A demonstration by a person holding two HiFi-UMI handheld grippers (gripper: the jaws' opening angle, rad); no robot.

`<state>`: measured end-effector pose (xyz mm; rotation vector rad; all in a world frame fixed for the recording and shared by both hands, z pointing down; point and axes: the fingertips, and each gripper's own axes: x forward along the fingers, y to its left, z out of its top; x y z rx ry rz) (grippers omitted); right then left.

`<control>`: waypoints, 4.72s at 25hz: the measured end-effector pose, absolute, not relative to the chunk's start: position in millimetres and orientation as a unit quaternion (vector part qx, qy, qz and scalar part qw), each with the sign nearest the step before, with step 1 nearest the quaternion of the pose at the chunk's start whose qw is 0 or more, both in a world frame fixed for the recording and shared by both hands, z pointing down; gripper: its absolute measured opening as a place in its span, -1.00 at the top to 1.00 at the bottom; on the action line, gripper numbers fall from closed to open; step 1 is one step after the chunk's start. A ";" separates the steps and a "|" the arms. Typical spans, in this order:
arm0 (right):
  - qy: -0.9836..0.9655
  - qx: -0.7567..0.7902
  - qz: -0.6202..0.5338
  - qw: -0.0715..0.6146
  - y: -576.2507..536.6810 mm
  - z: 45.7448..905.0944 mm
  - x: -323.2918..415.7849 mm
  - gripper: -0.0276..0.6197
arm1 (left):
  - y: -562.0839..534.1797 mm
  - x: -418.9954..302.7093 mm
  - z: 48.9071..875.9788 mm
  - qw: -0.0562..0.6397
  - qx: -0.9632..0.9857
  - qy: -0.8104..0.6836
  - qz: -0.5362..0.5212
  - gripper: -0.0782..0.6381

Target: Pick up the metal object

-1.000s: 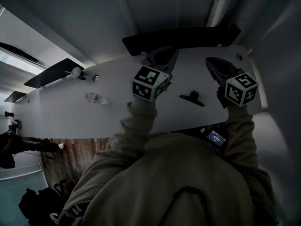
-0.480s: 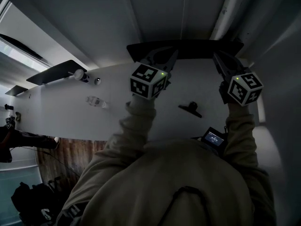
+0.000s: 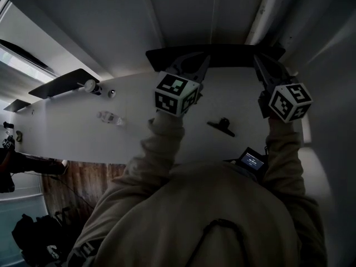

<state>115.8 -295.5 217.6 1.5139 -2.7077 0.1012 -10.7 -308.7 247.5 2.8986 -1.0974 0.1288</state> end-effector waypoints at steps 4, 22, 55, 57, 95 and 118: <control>-0.875 0.482 0.035 0.034 -292.9 225.3 117.7 0.85 | -303.8 -10.7 255.8 0.005 0.929 -0.362 0.072 0.79; -0.879 0.463 0.080 0.078 -297.2 277.7 105.9 0.85 | -304.5 -17.2 289.3 0.037 0.926 -0.367 0.079 0.79; -0.856 0.466 0.187 0.124 -293.8 390.1 119.9 0.85 | -301.0 6.8 400.0 0.134 0.931 -0.315 0.123 0.79; -0.852 0.471 0.192 0.123 -292.3 400.4 119.6 0.85 | -298.3 1.2 409.9 0.140 0.930 -0.316 0.125 0.79; -0.805 0.457 0.328 0.189 -227.7 581.5 117.3 0.85 | -250.2 23.2 573.6 0.256 0.912 -0.267 0.179 0.79; -0.767 0.452 0.414 0.189 -196.7 684.1 124.4 0.32 | -222.4 36.0 646.4 0.319 0.894 -0.242 0.202 0.79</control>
